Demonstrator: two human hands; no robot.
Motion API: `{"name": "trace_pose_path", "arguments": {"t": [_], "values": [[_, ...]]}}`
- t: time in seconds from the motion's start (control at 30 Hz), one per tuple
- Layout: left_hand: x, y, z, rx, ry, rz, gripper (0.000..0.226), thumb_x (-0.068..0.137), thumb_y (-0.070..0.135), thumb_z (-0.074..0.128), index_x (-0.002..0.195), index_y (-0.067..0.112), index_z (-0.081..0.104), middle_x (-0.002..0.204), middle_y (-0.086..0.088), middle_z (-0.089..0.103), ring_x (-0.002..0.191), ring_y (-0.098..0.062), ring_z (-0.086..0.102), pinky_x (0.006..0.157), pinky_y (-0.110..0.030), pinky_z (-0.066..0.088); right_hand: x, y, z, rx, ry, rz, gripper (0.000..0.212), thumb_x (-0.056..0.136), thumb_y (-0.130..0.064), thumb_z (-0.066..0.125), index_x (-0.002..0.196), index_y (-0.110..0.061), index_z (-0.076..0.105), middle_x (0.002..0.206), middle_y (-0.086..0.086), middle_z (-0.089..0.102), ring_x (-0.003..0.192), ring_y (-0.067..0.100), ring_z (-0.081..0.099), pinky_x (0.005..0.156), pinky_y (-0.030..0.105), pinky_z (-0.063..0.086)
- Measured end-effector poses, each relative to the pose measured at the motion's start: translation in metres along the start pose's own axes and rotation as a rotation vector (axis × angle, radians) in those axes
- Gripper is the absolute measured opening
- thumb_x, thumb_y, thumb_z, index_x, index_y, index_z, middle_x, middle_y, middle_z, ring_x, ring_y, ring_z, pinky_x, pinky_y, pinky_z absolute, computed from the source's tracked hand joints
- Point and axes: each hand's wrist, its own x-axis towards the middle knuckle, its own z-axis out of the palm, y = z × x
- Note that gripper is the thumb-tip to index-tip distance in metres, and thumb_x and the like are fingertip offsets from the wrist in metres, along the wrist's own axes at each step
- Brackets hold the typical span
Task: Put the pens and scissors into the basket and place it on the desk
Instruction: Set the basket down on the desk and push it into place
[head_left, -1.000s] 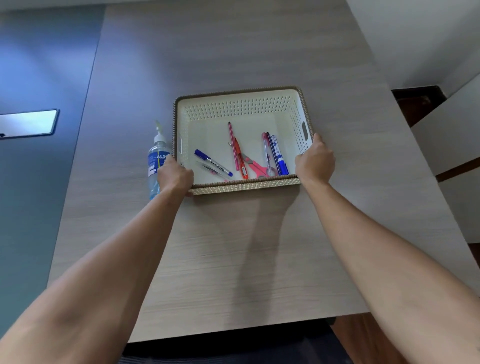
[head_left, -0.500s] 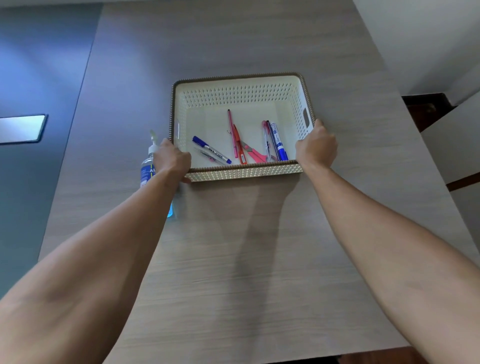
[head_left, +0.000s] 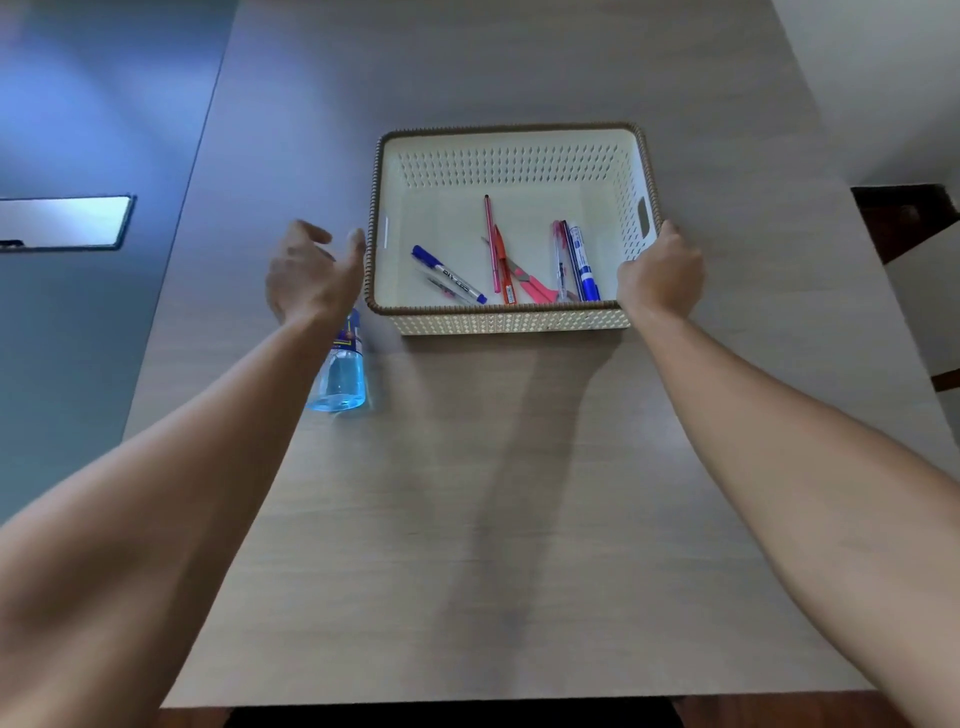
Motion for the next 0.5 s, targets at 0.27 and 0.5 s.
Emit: {"name": "trace_pose_path", "arguments": {"t": [0.27,0.5], "values": [[-0.007,-0.041,-0.001,0.011,-0.487,-0.432,0.072,0.062,0.052,0.085,0.109,0.003,0.060,0.104,-0.017,0.066,0.095,-0.035,0.067,0.081,-0.048,0.058,-0.002,-0.001,-0.002,-0.015,0.011,-0.006,0.025,0.084,-0.002,0.061,0.108,-0.005,0.059,0.110,0.017,0.068,0.101,0.036,0.066,0.078,0.043,0.055],[0.025,-0.020,-0.002,-0.280,-0.310,-0.429,0.039,0.067,0.037,0.087,0.091,0.013,0.069,0.080,-0.005,0.077,0.059,-0.014,0.069,0.061,-0.038,0.062,0.000,0.000,0.002,-0.027,0.019,-0.012,0.026,0.085,-0.001,0.060,0.110,-0.004,0.059,0.110,0.017,0.068,0.101,0.036,0.066,0.077,0.040,0.054]]}}
